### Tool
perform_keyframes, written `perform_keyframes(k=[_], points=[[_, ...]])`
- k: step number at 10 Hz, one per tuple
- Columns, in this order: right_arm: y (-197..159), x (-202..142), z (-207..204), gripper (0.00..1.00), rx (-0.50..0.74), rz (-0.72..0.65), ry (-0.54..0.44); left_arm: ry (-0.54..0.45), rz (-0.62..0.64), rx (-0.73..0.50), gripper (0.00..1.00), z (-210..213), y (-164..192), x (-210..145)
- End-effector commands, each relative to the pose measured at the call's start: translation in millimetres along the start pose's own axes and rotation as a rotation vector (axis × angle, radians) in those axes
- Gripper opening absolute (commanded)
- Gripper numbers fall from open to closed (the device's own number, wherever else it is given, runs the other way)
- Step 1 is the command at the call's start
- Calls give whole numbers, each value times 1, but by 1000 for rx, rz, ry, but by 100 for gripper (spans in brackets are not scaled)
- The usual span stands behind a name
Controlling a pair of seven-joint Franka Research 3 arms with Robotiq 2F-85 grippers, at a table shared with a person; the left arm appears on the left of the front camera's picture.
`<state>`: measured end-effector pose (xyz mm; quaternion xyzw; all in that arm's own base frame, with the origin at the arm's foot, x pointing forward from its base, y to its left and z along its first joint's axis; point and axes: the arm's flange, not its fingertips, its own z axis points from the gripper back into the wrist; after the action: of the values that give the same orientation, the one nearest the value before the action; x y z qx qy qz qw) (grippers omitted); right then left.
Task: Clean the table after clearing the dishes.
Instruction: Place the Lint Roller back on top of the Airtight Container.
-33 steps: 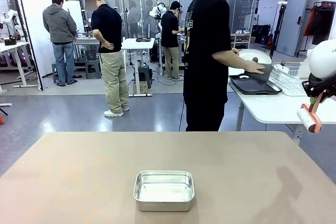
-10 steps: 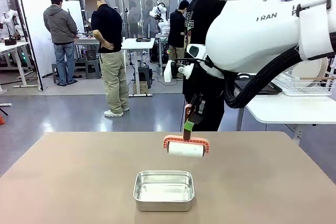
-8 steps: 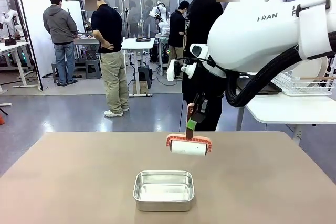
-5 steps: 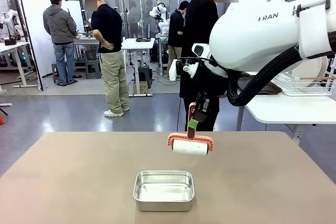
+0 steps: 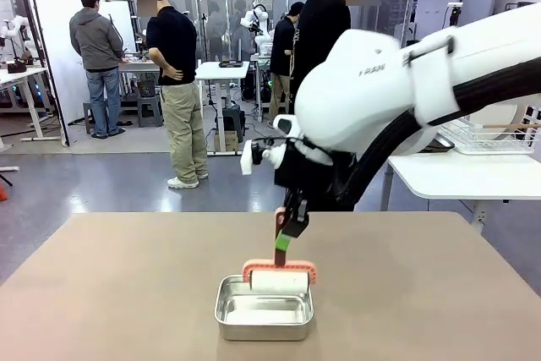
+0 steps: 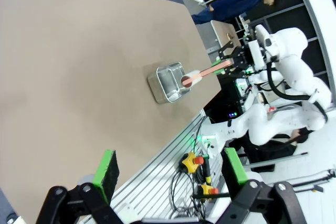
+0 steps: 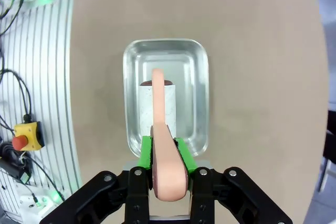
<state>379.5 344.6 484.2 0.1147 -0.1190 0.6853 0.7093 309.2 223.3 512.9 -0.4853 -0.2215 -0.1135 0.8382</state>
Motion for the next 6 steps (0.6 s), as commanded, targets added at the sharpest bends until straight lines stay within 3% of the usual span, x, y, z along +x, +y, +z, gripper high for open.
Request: perform_keyframes(k=[1,6], points=[[-2,14,-10,22,14,69,-6,-2,-12,-4,100,3,-2,-2],[-20,31,-42,22,-21,113,36,-2,-12,-4,100,3,-2,-2]])
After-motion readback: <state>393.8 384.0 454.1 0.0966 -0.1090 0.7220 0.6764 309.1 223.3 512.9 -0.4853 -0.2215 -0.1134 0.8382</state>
